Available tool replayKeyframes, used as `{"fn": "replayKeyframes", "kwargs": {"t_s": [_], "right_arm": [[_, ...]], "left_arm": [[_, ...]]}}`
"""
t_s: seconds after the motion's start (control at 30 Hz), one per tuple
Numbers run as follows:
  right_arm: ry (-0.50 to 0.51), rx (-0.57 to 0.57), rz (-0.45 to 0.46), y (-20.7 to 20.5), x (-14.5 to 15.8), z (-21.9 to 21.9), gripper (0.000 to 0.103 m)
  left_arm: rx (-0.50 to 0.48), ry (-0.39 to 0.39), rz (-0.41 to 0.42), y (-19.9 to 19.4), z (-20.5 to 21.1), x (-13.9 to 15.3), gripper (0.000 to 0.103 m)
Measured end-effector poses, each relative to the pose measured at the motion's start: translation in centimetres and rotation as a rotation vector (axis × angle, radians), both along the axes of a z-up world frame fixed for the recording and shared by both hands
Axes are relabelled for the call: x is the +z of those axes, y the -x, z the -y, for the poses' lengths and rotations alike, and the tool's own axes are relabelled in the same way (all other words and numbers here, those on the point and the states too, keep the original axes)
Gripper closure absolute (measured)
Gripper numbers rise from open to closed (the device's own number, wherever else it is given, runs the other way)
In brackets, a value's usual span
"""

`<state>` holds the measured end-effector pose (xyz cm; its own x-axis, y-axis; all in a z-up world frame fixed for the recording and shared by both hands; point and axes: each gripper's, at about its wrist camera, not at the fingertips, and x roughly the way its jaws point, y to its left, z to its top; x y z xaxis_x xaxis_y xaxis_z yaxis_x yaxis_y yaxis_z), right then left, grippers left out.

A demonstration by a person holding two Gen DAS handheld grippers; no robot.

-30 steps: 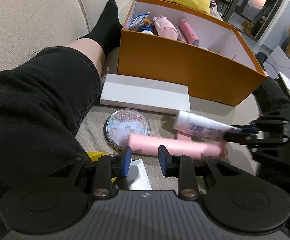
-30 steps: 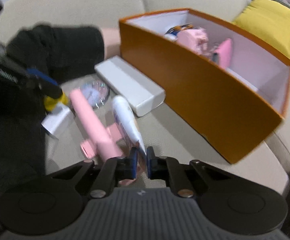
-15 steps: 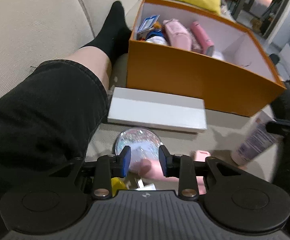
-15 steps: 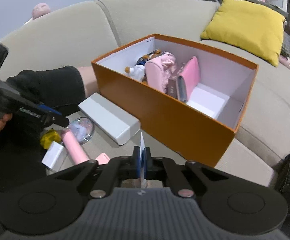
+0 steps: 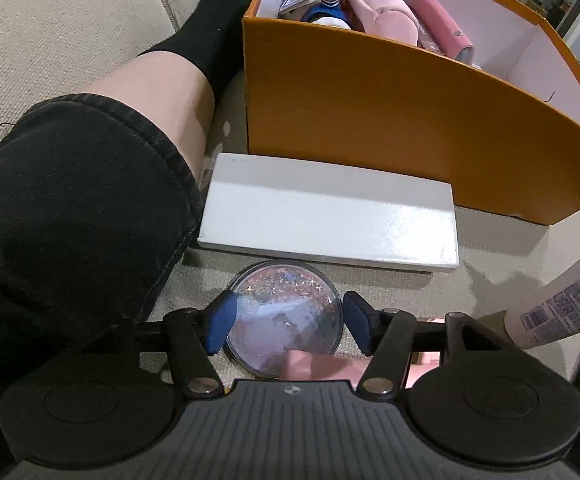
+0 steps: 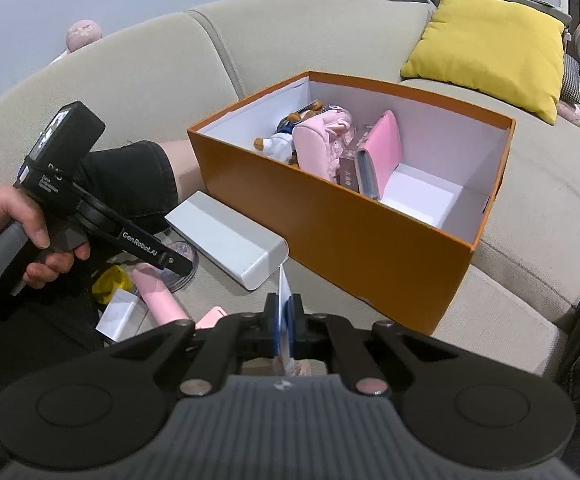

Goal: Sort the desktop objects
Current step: 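Grasp the round glitter mirror with the left tool while the right tool grasps the white Vaseline tube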

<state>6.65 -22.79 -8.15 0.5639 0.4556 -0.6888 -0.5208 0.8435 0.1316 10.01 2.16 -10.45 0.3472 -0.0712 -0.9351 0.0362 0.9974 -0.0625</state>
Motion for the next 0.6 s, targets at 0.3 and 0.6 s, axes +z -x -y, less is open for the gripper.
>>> {"fn": "replayKeyframes", "kwargs": {"t_s": [0.3,0.6], "right_arm": [[-0.013,-0.045,0.017,0.2,-0.1,0.1,0.096],[0.020,-0.063,0.043,0.6,-0.1,-0.7,0.097]], "left_arm": [[-0.040,-0.171,0.009,1.3,3.0,-1.6,0.013],[-0.033,-0.186,0.040,2.6,2.5,-1.5,0.023]]}}
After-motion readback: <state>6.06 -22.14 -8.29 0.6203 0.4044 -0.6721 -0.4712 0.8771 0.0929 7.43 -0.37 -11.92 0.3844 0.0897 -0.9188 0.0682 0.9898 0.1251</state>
